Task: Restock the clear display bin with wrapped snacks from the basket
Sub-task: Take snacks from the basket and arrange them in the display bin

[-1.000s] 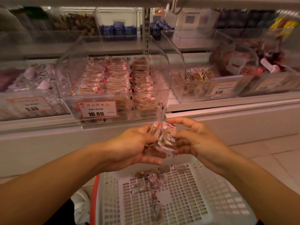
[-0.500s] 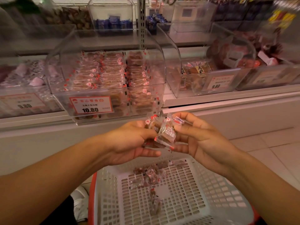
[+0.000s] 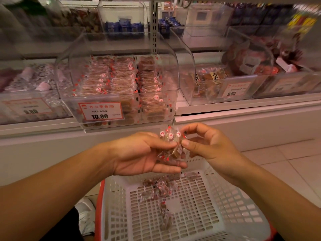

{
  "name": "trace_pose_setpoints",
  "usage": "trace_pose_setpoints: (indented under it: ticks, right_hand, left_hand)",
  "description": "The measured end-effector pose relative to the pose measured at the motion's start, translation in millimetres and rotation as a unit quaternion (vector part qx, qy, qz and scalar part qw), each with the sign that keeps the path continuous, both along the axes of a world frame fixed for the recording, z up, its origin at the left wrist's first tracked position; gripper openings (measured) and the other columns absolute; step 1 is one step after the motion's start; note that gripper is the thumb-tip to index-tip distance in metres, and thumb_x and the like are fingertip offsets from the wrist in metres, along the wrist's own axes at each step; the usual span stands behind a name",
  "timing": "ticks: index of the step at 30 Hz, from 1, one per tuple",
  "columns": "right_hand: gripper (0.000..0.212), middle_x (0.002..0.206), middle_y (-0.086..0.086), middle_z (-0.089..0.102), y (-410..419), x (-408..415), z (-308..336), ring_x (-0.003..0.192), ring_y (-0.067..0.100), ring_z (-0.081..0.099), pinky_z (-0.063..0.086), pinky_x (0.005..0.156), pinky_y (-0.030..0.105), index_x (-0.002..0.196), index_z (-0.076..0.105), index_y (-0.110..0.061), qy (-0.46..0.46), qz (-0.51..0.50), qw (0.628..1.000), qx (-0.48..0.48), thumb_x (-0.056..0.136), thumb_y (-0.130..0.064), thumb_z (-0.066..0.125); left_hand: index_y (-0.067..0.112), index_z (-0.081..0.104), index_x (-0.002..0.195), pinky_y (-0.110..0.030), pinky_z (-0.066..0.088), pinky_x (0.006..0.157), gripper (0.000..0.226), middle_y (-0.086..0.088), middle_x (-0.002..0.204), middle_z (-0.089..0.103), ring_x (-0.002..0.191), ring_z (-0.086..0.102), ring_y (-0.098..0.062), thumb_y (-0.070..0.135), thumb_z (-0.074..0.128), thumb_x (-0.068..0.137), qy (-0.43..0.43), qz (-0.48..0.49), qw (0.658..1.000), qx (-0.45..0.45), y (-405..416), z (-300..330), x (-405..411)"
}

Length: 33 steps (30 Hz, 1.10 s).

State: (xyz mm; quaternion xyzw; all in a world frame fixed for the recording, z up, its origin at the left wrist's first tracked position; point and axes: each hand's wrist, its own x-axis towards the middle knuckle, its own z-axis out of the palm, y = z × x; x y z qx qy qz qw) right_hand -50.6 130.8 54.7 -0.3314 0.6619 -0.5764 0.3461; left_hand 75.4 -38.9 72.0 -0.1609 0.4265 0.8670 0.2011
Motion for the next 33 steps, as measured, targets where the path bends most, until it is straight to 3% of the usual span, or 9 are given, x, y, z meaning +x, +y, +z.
trace_pose_setpoints:
  ticks: [3,7,11,14,17,21,26,30,33]
  right_hand:
    - [0.042,0.123,-0.013,0.065,0,-4,5,0.119,0.000,0.056,0.053,0.088,0.023,0.125,0.061,-0.037,0.103,0.065,0.992,0.004,0.092,-0.012,0.067]
    - [0.058,0.141,-0.014,0.055,-3,1,4,0.135,0.000,0.045,0.047,0.105,0.029,0.144,0.045,-0.029,0.114,0.132,0.985,0.005,0.095,-0.004,0.062]
    - [0.068,0.131,-0.009,0.058,-4,2,5,0.124,0.012,0.056,0.052,0.100,0.041,0.143,0.046,-0.036,0.137,0.129,0.982,0.011,0.088,-0.006,0.072]
    - [0.068,0.126,-0.015,0.053,-3,1,9,0.117,0.014,0.058,0.055,0.092,0.036,0.140,0.047,-0.045,0.212,0.143,0.967,0.019,0.085,-0.016,0.076]
    - [0.052,0.122,-0.019,0.053,-6,3,14,0.116,0.010,0.056,0.054,0.089,0.022,0.132,0.057,-0.031,0.308,0.137,0.942,0.006,0.084,-0.021,0.076]
    - [0.047,0.108,-0.014,0.064,-6,7,27,0.100,0.009,0.061,0.053,0.084,0.030,0.122,0.064,-0.025,0.382,0.102,0.918,0.042,0.078,-0.028,0.082]
    - [0.049,0.096,-0.020,0.066,-13,13,80,0.087,0.002,0.061,0.049,0.076,0.019,0.117,0.063,-0.033,0.497,0.141,0.855,0.049,0.071,-0.031,0.079]
    - [0.037,0.091,-0.011,0.061,-47,3,129,0.079,0.008,0.054,0.047,0.074,0.029,0.101,0.064,-0.027,0.637,0.149,0.741,0.151,0.070,-0.044,0.075]
    - [0.029,0.076,-0.006,0.060,-75,-10,151,0.066,0.010,0.051,0.039,0.061,0.021,0.086,0.066,-0.020,0.628,0.137,0.751,0.154,0.067,-0.040,0.077]
  left_hand:
    - [-0.001,0.068,0.115,-0.033,0.059,0.080,0.031,-0.025,0.111,0.068,0.113,0.064,-0.041,0.014,0.065,0.089,0.009,-0.013,1.000,0.008,-5,0,4]
    - [0.007,0.074,0.102,-0.029,0.059,0.078,0.024,-0.020,0.102,0.069,0.106,0.068,-0.033,0.023,0.069,0.085,0.024,-0.029,0.997,-0.065,-5,1,5]
    - [0.012,0.070,0.094,-0.028,0.056,0.081,0.017,-0.010,0.093,0.068,0.096,0.068,-0.021,0.000,0.072,0.082,0.061,-0.113,0.978,-0.162,-5,5,6]
    - [0.010,0.064,0.093,-0.029,0.053,0.080,0.028,-0.008,0.087,0.067,0.087,0.067,-0.019,-0.014,0.069,0.080,0.074,-0.140,0.959,-0.237,-5,10,7]
    - [0.006,0.059,0.099,-0.027,0.052,0.074,0.037,-0.011,0.088,0.065,0.083,0.065,-0.018,-0.019,0.070,0.074,0.055,-0.100,0.939,-0.325,-4,13,6]
    - [0.006,0.051,0.114,-0.029,0.045,0.066,0.054,-0.014,0.094,0.061,0.083,0.058,-0.019,-0.020,0.068,0.069,0.035,-0.066,0.913,-0.401,0,17,6]
    - [0.021,0.043,0.114,-0.029,0.045,0.059,0.062,-0.003,0.082,0.064,0.070,0.059,-0.012,-0.008,0.070,0.066,0.086,-0.042,0.878,-0.470,-2,45,6]
    - [0.019,0.039,0.120,-0.026,0.051,0.058,0.067,-0.009,0.094,0.072,0.067,0.065,-0.010,-0.015,0.070,0.071,0.133,0.050,0.853,-0.502,-20,82,-4]
    - [0.018,0.042,0.124,-0.020,0.055,0.056,0.069,-0.007,0.107,0.066,0.068,0.070,-0.004,-0.018,0.069,0.071,0.157,0.121,0.856,-0.477,-40,101,-7]
